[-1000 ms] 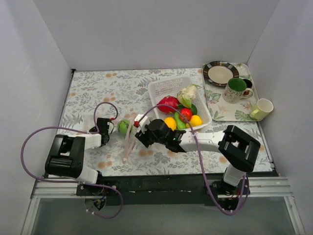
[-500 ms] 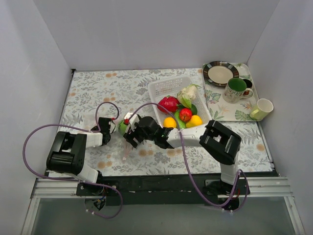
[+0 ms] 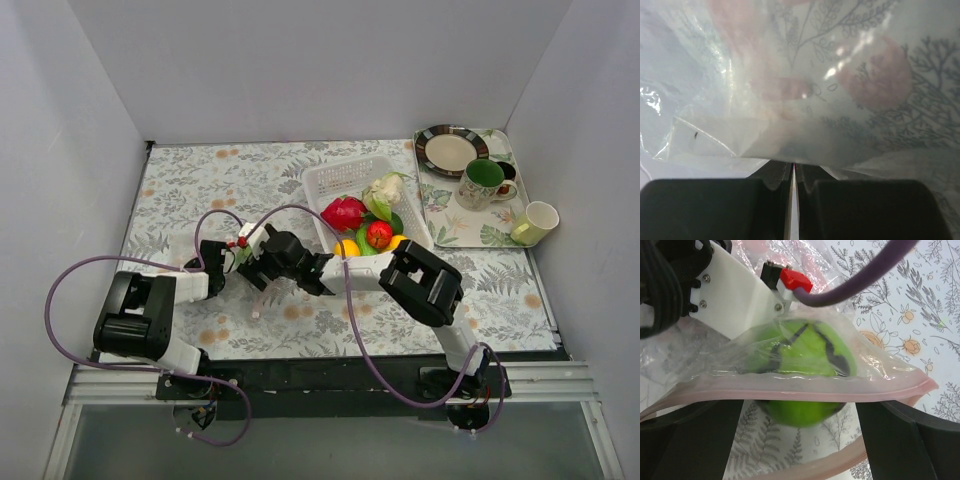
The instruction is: Open the zip-top bag and remove the fake food
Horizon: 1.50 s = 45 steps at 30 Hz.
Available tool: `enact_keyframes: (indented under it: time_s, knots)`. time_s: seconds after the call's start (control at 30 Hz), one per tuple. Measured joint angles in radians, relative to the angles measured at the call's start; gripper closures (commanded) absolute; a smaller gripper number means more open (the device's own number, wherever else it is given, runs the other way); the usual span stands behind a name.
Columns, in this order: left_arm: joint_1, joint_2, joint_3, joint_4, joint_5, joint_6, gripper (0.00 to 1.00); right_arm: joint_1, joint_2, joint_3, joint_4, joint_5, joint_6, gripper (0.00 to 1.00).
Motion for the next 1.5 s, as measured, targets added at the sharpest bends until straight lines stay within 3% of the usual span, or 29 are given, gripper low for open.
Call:
enact_keyframes:
  time_s: [0.17,0.27,0.4,0.6,0.93,1.1,1.2,1.23,1.27,1.33,1.37,1.4,1.43,1.5]
  knots:
    - [0.0,-0.001,0.0,-0.004,0.003,0.011,1.0,0.002,0.057,0.06,0.003,0.013,-0.016,0.02]
    - [0.0,-0.003,0.0,-0.007,0.005,0.015,1.0,0.001,0.077,0.079,0.005,0.018,-0.023,0.12]
    - [0.0,-0.008,-0.002,-0.011,0.009,0.019,1.0,-0.001,0.077,0.079,0.005,0.017,-0.021,0.45]
    - [0.0,-0.009,-0.004,-0.01,0.009,0.022,1.0,0.0,-0.027,-0.088,0.064,-0.003,0.014,0.73]
    - [-0.002,-0.012,0.003,-0.028,0.006,-0.017,1.0,0.007,-0.403,-0.365,-0.022,0.004,0.067,0.76]
    - [-0.016,-0.035,0.095,-0.224,0.08,-0.129,1.0,-0.069,-0.621,-0.398,-0.079,0.044,0.08,0.79]
    - [-0.029,-0.06,0.251,-0.41,0.205,-0.236,0.99,-0.225,-0.694,-0.394,-0.106,0.045,0.114,0.73]
    - [-0.033,-0.071,0.311,-0.457,0.24,-0.269,0.91,-0.278,-0.705,-0.391,-0.122,0.058,0.127,0.69]
    - [-0.036,-0.085,0.367,-0.494,0.271,-0.301,0.76,-0.323,-0.709,-0.385,-0.145,0.072,0.135,0.64]
    - [-0.041,-0.12,0.47,-0.566,0.333,-0.364,0.58,-0.378,-0.706,-0.364,-0.205,0.1,0.152,0.4]
    - [-0.042,-0.135,0.511,-0.595,0.358,-0.386,0.31,-0.391,-0.7,-0.347,-0.248,0.111,0.159,0.29]
    - [-0.043,-0.149,0.546,-0.62,0.382,-0.407,0.19,-0.395,-0.693,-0.332,-0.278,0.116,0.163,0.11]
    - [-0.044,-0.16,0.578,-0.645,0.401,-0.427,0.07,-0.396,-0.684,-0.31,-0.318,0.122,0.168,0.03]
    - [-0.044,-0.178,0.631,-0.687,0.437,-0.472,0.02,-0.394,-0.67,-0.275,-0.386,0.128,0.187,0.01]
